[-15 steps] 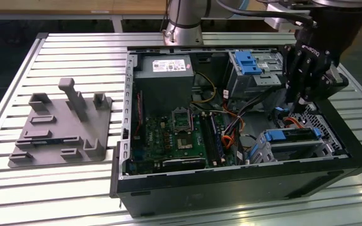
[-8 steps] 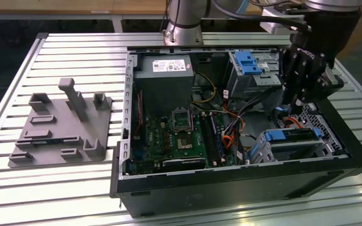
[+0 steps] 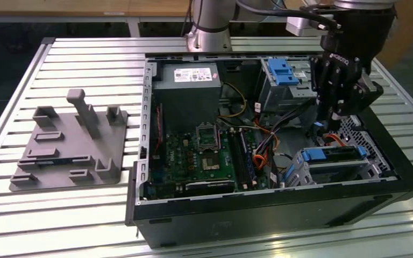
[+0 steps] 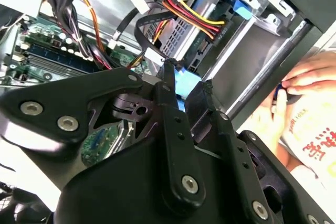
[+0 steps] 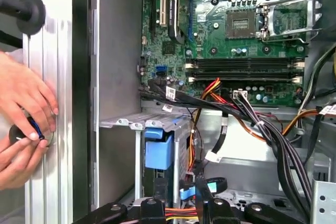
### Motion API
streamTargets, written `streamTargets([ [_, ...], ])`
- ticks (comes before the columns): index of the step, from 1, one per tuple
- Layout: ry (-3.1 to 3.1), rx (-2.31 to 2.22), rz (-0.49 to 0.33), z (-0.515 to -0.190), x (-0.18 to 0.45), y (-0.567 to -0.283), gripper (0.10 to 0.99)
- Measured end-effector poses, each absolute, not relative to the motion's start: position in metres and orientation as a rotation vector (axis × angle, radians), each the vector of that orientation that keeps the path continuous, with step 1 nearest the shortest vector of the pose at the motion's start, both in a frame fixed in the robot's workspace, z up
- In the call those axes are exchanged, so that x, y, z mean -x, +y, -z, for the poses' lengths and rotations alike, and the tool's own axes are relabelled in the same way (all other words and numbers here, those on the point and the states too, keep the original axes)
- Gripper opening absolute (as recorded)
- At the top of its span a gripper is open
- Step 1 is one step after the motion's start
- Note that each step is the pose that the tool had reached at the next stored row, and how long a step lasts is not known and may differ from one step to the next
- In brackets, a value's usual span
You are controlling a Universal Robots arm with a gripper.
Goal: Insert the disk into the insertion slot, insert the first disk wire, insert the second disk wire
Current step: 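Insert the second disk wire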
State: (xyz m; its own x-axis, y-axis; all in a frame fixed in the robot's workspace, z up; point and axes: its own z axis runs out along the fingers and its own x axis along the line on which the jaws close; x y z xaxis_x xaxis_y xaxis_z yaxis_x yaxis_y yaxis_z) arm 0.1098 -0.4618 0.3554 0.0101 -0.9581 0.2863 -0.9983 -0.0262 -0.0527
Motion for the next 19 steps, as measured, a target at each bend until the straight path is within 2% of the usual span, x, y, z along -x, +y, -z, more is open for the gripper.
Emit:
streamTargets([
  [13, -2.020, -2.082, -0.462, -0.3475, -0.1070, -0.4547, 0.361],
  [19, -2.018, -2.080, -0.466, -0.3470, -0.1070, -0.4544, 0.361],
])
